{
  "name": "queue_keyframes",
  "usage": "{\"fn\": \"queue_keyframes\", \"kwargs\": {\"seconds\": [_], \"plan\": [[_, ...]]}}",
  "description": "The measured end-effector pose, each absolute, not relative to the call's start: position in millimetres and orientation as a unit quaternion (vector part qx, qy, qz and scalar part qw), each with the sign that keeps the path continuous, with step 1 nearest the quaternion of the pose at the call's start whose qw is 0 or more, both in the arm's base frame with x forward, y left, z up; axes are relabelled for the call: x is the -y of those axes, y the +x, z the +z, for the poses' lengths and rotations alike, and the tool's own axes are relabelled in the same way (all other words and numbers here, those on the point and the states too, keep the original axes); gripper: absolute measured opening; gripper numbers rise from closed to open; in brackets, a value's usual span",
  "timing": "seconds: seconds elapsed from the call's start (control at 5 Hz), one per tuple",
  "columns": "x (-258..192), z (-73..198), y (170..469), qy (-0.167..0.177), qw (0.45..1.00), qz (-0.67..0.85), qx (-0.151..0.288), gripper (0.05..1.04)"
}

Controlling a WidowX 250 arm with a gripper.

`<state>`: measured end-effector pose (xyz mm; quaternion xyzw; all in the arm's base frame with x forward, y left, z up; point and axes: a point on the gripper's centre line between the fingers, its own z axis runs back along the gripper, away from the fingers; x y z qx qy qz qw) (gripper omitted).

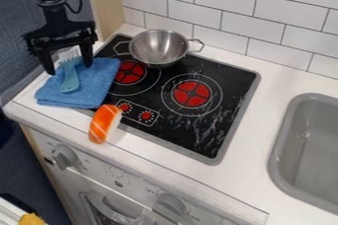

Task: Moved the blue brush on the right side

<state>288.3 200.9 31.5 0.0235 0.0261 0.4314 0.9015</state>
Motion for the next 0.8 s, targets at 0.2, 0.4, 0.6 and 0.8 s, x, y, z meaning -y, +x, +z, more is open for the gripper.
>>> {"fn": "queue_keyframes", "kwargs": {"seconds": [0.2,0.4,0.6,0.8], "plan": [[-204.1,29.3,292.8,0.016,0.907,0.420,-0.021,1.001],[-206.4,25.8,295.3,0.013,0.911,0.412,-0.012,0.969],[-205.9,23.5,295.8,0.009,0.914,0.405,-0.013,0.842],[-206.0,21.8,295.5,0.001,0.916,0.400,-0.013,0.542]]}}
